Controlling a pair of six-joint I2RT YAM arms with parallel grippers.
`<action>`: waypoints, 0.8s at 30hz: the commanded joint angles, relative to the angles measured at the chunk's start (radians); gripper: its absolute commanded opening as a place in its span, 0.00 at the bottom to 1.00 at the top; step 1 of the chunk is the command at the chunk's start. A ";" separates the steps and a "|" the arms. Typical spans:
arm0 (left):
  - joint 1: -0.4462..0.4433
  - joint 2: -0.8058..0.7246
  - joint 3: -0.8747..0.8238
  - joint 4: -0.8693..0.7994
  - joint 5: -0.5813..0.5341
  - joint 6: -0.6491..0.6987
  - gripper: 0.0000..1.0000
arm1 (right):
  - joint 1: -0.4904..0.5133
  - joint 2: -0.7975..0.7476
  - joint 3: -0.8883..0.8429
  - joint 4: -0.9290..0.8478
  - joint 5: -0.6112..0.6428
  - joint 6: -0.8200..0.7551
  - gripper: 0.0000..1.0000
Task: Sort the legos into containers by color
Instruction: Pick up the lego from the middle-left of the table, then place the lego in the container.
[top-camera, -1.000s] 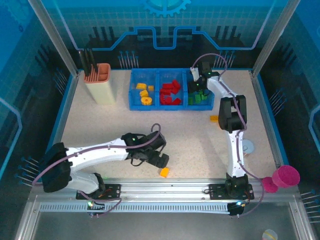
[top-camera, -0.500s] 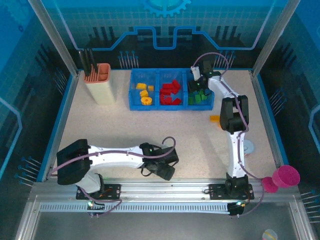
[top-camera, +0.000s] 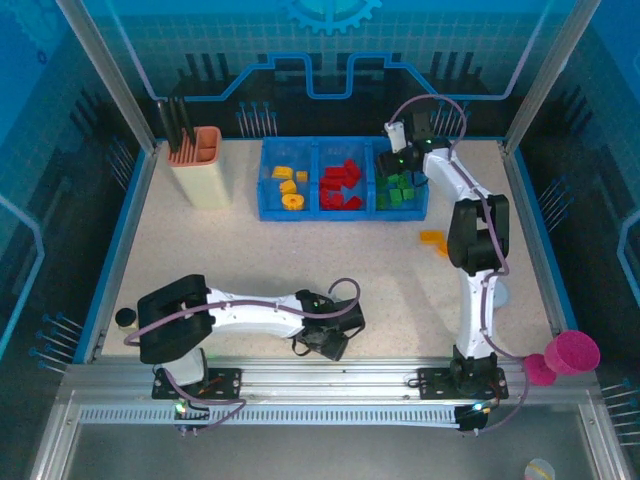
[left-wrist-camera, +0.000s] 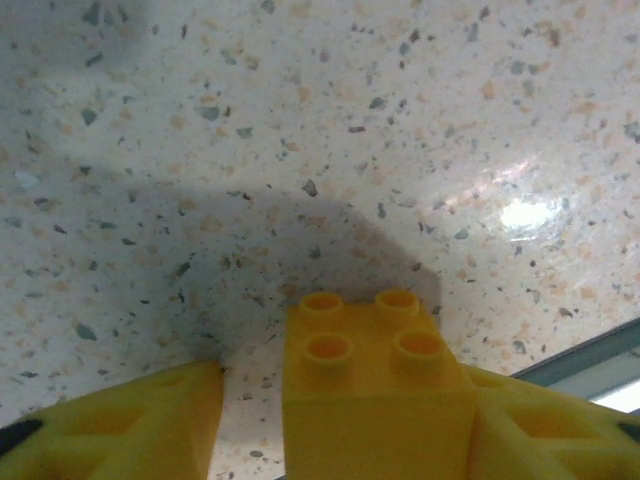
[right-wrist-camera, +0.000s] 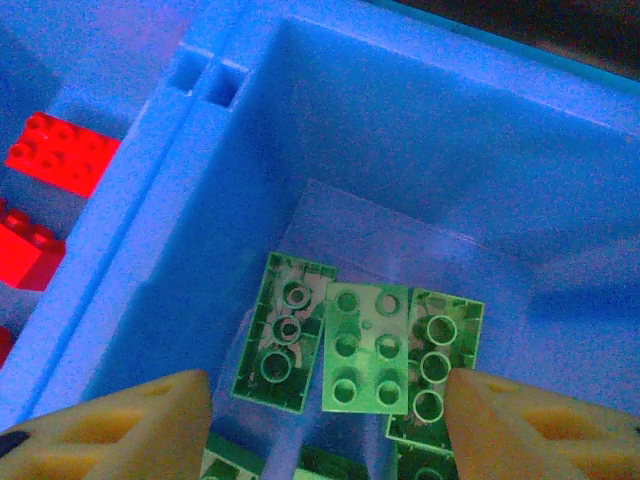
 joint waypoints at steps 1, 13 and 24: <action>-0.007 -0.004 0.004 0.004 0.021 0.002 0.47 | -0.007 -0.070 -0.034 0.025 -0.036 -0.004 0.65; 0.162 -0.187 0.108 -0.148 -0.094 0.174 0.22 | -0.031 -0.344 -0.300 0.056 0.028 0.014 0.70; 0.533 -0.173 0.476 -0.040 -0.181 0.613 0.24 | -0.149 -0.627 -0.732 0.191 0.064 0.219 0.69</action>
